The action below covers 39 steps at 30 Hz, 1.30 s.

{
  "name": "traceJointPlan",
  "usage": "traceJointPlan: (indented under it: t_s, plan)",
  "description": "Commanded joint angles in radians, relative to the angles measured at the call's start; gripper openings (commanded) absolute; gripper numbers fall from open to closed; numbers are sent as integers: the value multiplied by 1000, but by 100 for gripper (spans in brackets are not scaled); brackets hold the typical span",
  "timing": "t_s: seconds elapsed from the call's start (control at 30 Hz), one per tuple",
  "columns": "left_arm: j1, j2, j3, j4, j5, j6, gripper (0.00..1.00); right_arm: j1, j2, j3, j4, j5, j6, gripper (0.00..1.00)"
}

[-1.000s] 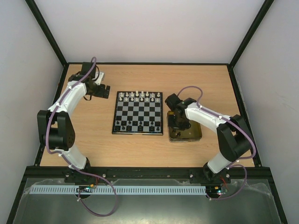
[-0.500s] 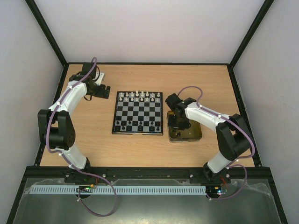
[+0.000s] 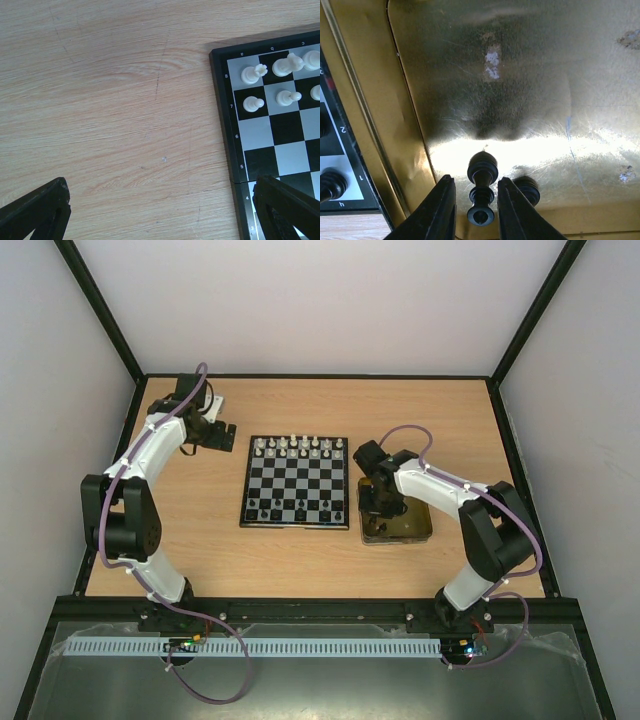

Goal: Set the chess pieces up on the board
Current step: Pick up the chess piece from the storage box.

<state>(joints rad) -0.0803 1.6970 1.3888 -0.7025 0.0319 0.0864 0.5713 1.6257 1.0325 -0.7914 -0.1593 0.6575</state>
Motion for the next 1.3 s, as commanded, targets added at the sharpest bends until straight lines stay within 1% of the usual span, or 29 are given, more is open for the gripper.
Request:
traceJointPlan:
  t_s: [0.0, 0.43, 0.6, 0.8, 0.87, 1.27]
  plan:
    - [-3, -2, 17, -19, -10, 7, 99, -5, 14, -18, 9, 9, -9, 23]
    - [-3, -8, 15, -18, -12, 7, 99, -5, 15, -36, 5, 15, -17, 13]
    - [-3, -2, 24, -23, -16, 9, 99, -7, 15, -16, -10, 26, -17, 10]
    - [-3, -4, 29, -27, -23, 9, 99, -8, -1, 18, -42, 43, -17, 8]
    - [-3, -11, 24, -25, -27, 10, 99, -10, -5, 33, -62, 57, -48, 7]
    - [21, -45, 2, -12, -29, 7, 100, -10, -25, 161, -183, 138, -73, 6]
